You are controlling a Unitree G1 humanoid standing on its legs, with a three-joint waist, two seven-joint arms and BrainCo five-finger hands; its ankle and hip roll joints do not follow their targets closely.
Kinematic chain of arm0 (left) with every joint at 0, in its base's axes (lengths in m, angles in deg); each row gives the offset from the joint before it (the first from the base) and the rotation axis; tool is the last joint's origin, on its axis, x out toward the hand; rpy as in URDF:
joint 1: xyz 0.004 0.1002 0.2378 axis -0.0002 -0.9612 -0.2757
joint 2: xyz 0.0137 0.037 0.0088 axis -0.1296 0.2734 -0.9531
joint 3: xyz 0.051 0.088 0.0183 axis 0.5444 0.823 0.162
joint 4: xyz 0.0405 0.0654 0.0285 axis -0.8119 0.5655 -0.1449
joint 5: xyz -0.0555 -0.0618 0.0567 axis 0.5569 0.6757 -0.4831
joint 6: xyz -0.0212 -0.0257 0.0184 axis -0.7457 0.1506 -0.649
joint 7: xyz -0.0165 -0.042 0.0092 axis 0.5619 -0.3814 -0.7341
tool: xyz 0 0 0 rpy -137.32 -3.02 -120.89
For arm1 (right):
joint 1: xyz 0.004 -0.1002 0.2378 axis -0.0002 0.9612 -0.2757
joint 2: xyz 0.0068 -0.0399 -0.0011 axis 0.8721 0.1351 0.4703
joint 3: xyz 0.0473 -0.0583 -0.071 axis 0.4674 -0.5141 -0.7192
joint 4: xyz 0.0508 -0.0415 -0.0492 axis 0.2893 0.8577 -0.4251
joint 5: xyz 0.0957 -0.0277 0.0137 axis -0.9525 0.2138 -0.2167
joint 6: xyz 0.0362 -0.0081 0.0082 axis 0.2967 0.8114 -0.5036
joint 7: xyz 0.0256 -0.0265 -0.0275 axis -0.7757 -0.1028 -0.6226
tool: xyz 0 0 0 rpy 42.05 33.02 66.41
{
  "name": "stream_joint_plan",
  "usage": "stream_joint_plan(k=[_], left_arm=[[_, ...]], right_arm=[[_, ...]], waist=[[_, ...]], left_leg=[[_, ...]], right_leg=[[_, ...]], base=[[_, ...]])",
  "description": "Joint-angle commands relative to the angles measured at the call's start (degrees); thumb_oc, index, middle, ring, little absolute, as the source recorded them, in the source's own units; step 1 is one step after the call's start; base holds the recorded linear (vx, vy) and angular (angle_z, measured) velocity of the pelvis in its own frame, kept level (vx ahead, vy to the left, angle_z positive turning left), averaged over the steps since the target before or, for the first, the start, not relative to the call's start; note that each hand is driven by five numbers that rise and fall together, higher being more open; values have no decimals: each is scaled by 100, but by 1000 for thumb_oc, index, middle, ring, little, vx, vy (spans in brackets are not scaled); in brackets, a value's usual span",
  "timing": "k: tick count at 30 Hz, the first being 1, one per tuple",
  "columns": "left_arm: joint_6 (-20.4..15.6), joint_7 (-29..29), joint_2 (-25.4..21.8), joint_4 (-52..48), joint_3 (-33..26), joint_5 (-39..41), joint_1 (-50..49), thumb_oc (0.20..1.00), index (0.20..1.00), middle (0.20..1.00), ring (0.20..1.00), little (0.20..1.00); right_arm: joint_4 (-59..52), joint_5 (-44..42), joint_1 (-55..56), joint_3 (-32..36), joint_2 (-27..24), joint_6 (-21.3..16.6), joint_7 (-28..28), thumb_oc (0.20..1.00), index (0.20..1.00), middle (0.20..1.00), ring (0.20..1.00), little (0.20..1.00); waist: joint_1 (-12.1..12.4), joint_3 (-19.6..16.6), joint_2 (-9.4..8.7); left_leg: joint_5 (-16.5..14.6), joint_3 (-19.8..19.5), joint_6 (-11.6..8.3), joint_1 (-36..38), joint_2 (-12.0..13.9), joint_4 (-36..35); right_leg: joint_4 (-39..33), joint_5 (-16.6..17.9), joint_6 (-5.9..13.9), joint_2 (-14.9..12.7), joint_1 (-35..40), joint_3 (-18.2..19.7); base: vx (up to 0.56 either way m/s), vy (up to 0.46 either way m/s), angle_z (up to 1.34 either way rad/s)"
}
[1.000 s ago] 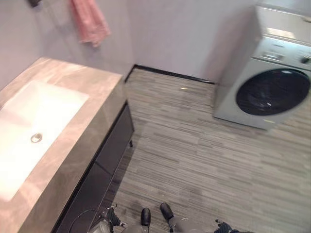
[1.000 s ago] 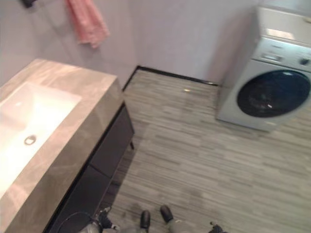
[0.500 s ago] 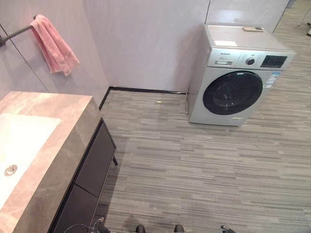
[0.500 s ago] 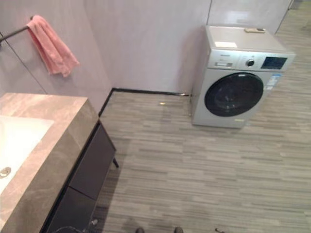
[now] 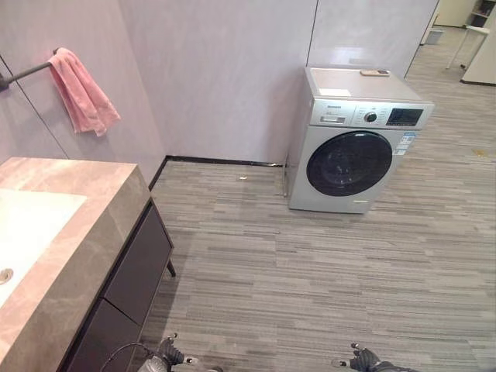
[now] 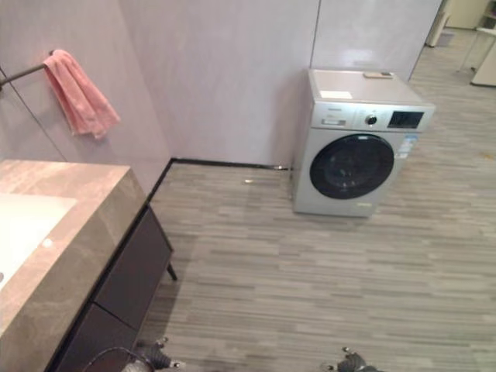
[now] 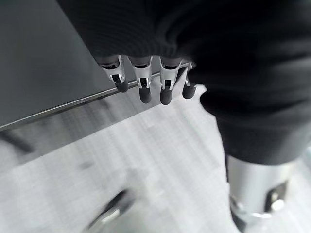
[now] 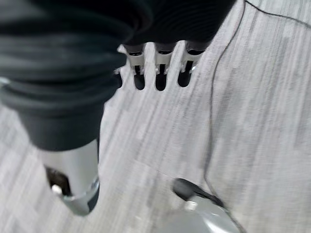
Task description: Put brush and paste in cup on sink, flatten towel.
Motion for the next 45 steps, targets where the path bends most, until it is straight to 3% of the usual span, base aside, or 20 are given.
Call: stream_joint_plan(k=[1,7,8,9,13,15,17,19,21,25,26,29,30,31,34,36,38,40,42,45], left_arm=[[-268,136,-241,-611,-89,254,270,1000,1000,1000,1000,1000],[-462,322,-429,-1341,-26,267,400,1000,1000,1000,1000,1000],[-474,317,-439,-1403,6,246,399,1000,1000,1000,1000,1000],[-492,287,-441,-1539,61,263,360,1000,1000,1000,1000,1000],[-517,237,-501,-1649,109,265,273,1000,1000,1000,1000,1000],[-518,152,-563,-1649,73,230,157,1000,1000,1000,1000,1000],[-528,114,-533,-1397,40,171,140,1000,1000,1000,1000,1000],[-516,136,-367,-1065,79,103,264,1000,1000,1000,1000,1000],[-514,143,-302,-982,103,93,294,1000,1000,1000,1000,1000],[-488,181,-184,-695,208,34,380,1000,1000,1000,1000,1000],[-453,190,-135,-615,209,56,435,1000,1000,1000,1000,1000],[-439,169,-156,-626,254,21,486,1000,1000,1000,1000,1000],[-411,218,-154,-671,318,57,679,1000,1000,1000,1000,1000],[-409,217,-154,-672,321,57,683,1000,1000,1000,1000,1000],[-379,249,-118,-678,419,48,794,1000,1000,1000,1000,1000],[-385,247,-127,-662,349,35,739,1000,1000,1000,1000,1000],[-398,237,-146,-687,288,35,644,1000,1000,1000,1000,1000],[-409,235,-166,-671,159,43,462,1000,1000,1000,1000,1000],[-398,224,-184,-640,66,28,283,1000,1000,1000,1000,1000],[-377,152,-241,-628,-75,46,101,1000,1000,1000,1000,1000]], right_arm=[[-464,-699,-269,171,-183,-254,172,1000,1000,1000,1000,1000],[-995,-1087,-460,119,-17,-449,303,1000,1000,1000,1000,1000],[-1058,-1089,-462,94,13,-464,296,1000,1000,1000,1000,1000],[-1157,-1028,-411,43,77,-457,322,1000,1000,1000,1000,1000],[-1448,-1106,-334,-11,197,-446,339,1000,1000,1000,1000,1000],[-1546,-1206,-128,45,213,-451,288,1000,1000,1000,1000,1000],[-1571,-1359,29,148,227,-496,260,1000,1000,1000,1000,1000],[-1554,-1339,116,224,209,-486,321,1000,1000,1000,1000,1000],[-1588,-1298,218,266,184,-466,303,1000,1000,1000,1000,1000],[-1591,-1395,395,377,-25,-482,278,1000,1000,1000,1000,1000],[-1485,-1332,382,385,-140,-484,288,1000,1000,1000,1000,1000],[-1507,-1231,394,375,-213,-462,321,1000,1000,1000,1000,1000],[-1702,-1331,462,452,-351,-484,400,1000,1000,1000,1000,1000],[-1706,-1331,463,456,-350,-482,401,1000,1000,1000,1000,1000],[-1560,-1250,424,466,-420,-452,508,1000,1000,1000,1000,1000],[-1559,-1244,453,538,-413,-452,501,1000,1000,1000,1000,1000],[-1636,-1147,514,492,-387,-449,446,1000,1000,1000,1000,1000],[-1597,-957,507,377,-338,-441,392,1000,1000,1000,1000,1000],[-1612,-777,550,297,-319,-419,355,1000,1000,1000,1000,1000],[-1596,-619,500,198,-303,-349,283,1000,1000,1000,1000,1000]], waist=[[80,261,-101],[162,446,-57],[175,447,-37],[172,477,-3],[113,628,178],[5,563,241],[-56,434,118],[-195,383,61],[-279,347,44],[-375,132,82],[-334,145,97],[-306,195,23],[-209,494,-210],[-208,494,-190],[-104,580,-157],[-75,543,-154],[57,541,-151],[260,475,-78],[379,448,-20],[532,393,-6]], left_leg=[[-497,48,-15,-365,-224,1054],[-835,-30,161,-423,-358,1408],[-809,-48,197,-340,-389,1291],[-748,-50,306,-51,-521,1010],[-512,-1,380,381,-518,370],[-308,-163,343,603,-539,-32],[-338,-212,267,831,-641,-398],[-438,-456,117,1268,-637,-657],[-444,-579,42,1456,-577,-681],[-345,-791,-242,1456,-334,-14],[432,-806,-519,1024,-180,1295],[880,-799,-621,692,-145,1899],[1377,-402,-631,-238,171,3294],[1354,-413,-635,-269,192,3344],[1004,-231,-512,-906,59,2987],[910,56,-481,-1330,159,2245],[800,74,-381,-1410,-22,1443],[912,-155,-291,-1539,-258,227],[1449,-63,-381,-1584,-227,-806],[1741,210,-396,-1586,-119,-1035]], right_leg=[[345,-172,380,-77,338,166],[949,-276,501,-267,151,89],[1114,-78,596,-304,55,100],[1655,855,843,-481,-235,136],[2350,1453,928,-748,-839,-82],[2098,1270,886,-451,-1058,47],[321,1270,854,-433,-1119,-57],[-1023,1729,972,-336,-1301,157],[-1142,1874,985,-284,-1319,301],[-940,1538,704,129,-1007,334],[-1024,1400,522,229,-700,233],[-1134,1357,429,175,-518,181],[-1275,1168,132,49,-127,127],[-1269,1167,128,70,-138,118],[-1441,958,100,139,181,86],[-1505,888,192,99,325,-28],[-1493,742,242,149,487,30],[-1593,623,308,311,744,174],[-1695,457,322,440,1117,308],[-1693,341,343,537,1443,487]], base=[[-16,106,1],[26,127,12],[94,152,13],[93,154,14],[87,168,9],[300,24,-21],[483,-79,1],[617,-130,37],[544,-146,74],[516,-240,60],[373,-233,62],[278,-262,28],[192,-287,15],[372,-411,42],[226,-111,43],[358,-80,0],[435,-7,13],[506,24,-23],[562,27,-50],[497,35,-38]])
